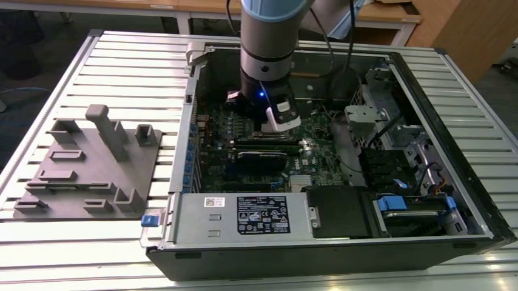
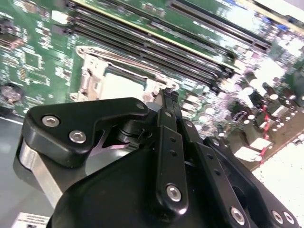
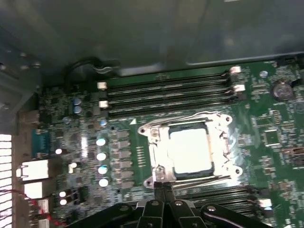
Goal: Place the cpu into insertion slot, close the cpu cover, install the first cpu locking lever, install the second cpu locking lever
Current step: 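Install the second cpu locking lever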
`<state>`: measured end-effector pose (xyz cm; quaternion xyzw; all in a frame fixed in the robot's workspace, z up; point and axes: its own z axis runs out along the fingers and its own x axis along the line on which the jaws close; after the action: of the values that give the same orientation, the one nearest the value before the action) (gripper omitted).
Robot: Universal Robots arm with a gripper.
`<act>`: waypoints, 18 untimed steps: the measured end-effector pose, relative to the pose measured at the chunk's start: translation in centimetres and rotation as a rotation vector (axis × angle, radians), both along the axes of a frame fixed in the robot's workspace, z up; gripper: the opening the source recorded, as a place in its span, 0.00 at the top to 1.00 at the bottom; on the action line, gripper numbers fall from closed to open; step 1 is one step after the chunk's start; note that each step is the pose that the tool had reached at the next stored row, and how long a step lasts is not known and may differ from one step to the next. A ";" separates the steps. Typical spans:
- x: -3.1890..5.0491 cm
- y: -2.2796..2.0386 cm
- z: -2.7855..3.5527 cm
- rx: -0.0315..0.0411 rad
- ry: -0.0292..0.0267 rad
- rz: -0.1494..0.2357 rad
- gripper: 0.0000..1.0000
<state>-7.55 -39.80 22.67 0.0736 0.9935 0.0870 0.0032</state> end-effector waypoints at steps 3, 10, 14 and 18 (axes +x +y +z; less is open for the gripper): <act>0.89 0.03 -0.01 -0.0022 0.0000 -0.003 0.89; 1.64 0.58 -0.03 -0.0190 0.0000 -0.006 0.89; 1.63 1.39 -0.07 -0.0402 -0.0001 -0.006 0.89; 1.71 1.89 -0.19 -0.0497 -0.0001 -0.007 0.89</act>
<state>-5.84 -37.91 22.48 0.0769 0.9951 0.0623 0.0053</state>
